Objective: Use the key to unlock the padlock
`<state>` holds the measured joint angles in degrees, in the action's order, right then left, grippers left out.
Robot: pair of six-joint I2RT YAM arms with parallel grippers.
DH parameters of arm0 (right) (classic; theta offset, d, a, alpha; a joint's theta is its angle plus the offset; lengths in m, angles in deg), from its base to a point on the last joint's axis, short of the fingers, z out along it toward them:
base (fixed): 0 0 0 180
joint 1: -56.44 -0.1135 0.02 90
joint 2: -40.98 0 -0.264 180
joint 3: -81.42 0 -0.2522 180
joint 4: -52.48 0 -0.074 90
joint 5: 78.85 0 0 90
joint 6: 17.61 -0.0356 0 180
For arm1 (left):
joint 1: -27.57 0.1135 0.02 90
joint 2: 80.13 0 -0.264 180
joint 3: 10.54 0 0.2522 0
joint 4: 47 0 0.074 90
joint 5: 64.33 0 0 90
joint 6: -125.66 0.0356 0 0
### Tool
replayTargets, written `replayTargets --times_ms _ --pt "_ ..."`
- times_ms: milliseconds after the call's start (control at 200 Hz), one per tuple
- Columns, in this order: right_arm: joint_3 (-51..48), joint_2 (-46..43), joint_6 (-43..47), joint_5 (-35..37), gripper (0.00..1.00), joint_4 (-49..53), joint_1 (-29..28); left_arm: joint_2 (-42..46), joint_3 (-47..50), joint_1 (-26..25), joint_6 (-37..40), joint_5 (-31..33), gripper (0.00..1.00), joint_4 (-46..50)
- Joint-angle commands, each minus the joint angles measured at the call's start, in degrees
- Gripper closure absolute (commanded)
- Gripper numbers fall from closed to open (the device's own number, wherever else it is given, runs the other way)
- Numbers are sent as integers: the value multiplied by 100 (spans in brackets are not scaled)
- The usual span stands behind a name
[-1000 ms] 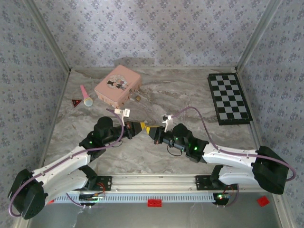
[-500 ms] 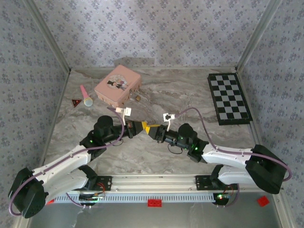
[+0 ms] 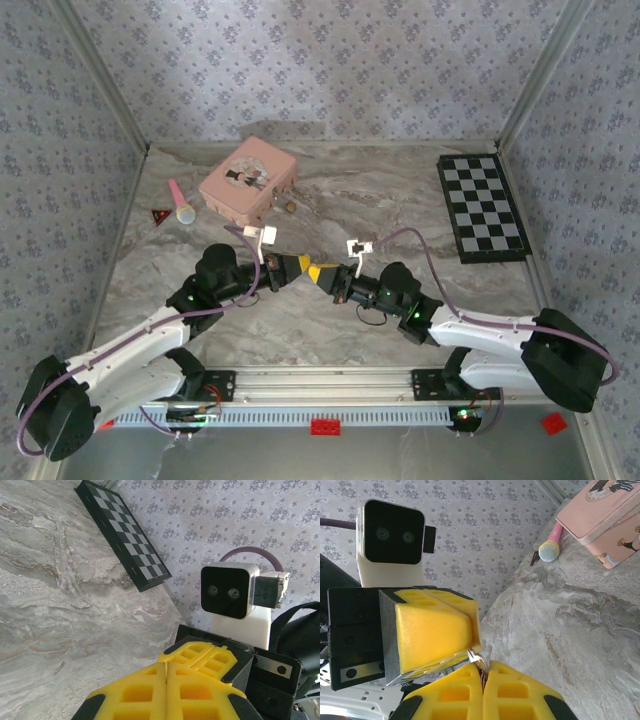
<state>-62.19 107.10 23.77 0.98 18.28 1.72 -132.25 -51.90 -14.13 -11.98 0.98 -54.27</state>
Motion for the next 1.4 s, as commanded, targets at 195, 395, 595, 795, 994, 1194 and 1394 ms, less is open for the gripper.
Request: replayTargets --times_ms 195,395,595,795,994,1194,1394 --pt "111 -455 300 91 100 594 9 217 -297 47 325 386 66 629" --pt "426 -1271 889 912 100 2870 34 707 -353 796 425 819 44 1590" --pt "461 -2036 1201 1505 100 4225 112 201 -625 1537 462 1178 42 2117" --pt "262 -2560 1193 1728 100 4601 124 -1436 -1232 1484 504 2174 42 1707" --pt "-103 -2960 1056 1731 100 4450 133 -3234 -1928 974 334 3599 42 636" --pt "-180 -3441 1186 1678 100 4746 163 -4920 -2694 876 -94 4238 42 -187" --pt "-501 -4277 1141 1533 100 5306 215 -5881 -3476 936 -238 4471 41 -80"
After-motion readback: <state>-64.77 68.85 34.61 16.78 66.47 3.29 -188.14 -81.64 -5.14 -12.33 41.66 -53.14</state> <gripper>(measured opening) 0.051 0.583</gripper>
